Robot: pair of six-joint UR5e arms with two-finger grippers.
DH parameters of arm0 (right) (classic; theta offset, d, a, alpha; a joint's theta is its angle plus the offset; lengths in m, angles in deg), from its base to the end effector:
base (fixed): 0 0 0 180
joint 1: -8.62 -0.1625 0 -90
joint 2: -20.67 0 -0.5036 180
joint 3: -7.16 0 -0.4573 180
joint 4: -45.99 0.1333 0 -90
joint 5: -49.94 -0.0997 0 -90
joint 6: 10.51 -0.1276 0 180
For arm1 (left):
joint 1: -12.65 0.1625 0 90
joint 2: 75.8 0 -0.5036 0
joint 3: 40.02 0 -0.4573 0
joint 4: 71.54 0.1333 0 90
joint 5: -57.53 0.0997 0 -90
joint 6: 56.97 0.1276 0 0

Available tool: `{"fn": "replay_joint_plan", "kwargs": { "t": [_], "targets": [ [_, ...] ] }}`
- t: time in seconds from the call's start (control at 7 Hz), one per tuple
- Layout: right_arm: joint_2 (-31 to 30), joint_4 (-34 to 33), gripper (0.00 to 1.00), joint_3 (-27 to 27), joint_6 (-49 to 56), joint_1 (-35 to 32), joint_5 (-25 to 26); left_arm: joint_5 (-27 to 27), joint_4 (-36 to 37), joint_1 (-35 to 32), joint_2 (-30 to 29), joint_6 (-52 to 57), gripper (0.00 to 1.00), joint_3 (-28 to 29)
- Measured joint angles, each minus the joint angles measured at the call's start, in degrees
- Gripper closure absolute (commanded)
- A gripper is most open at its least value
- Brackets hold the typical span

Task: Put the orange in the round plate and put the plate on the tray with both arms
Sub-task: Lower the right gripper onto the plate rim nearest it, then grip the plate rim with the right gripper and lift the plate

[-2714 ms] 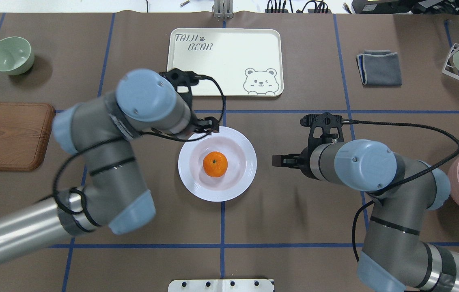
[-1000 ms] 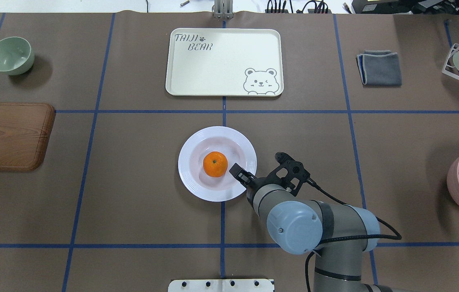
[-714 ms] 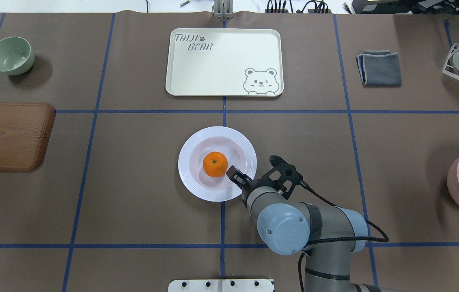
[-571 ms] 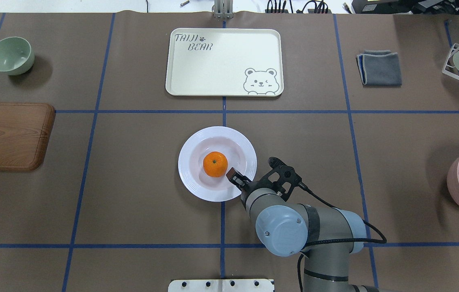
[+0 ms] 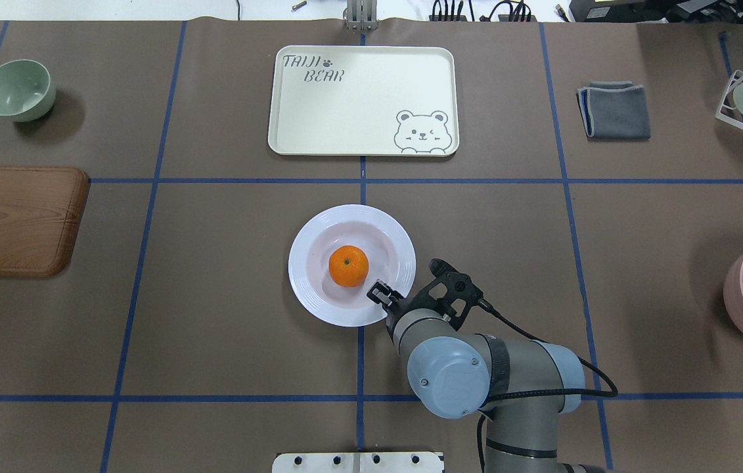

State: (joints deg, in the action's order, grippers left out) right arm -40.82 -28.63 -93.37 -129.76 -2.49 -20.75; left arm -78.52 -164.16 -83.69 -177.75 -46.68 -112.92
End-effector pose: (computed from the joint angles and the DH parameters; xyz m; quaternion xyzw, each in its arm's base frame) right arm -0.7036 -0.3170 0.3060 0.0762 -0.4687 0.3744 0.7965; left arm -0.1136 -0.6468 0.7891 0.0364 0.3899 0.0231 0.9199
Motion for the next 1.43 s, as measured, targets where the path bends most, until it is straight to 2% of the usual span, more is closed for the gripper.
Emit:
{"fn": "replay_joint_plan", "kwargs": {
  "t": [0.29,0.57,0.71,1.43],
  "targets": [
    [0.8,0.0,0.55,0.8,0.1,0.0,0.0,0.0,0.0,0.0,0.0,0.0,0.02,0.0],
    [1.3,-0.1,0.93,1.1,0.5,0.0,0.0,0.0,0.0,0.0,-0.1,0.0,0.02,0.0],
    [1.4,-0.1,1.0,1.2,1.0,0.0,0.0,0.0,0.0,0.0,-0.1,-0.1,0.02,-0.1],
    [1.3,0.0,1.0,-0.7,3.0,-0.1,2.5,0.0,0.0,0.0,-0.1,-0.8,0.02,-0.3]
  ]
}}
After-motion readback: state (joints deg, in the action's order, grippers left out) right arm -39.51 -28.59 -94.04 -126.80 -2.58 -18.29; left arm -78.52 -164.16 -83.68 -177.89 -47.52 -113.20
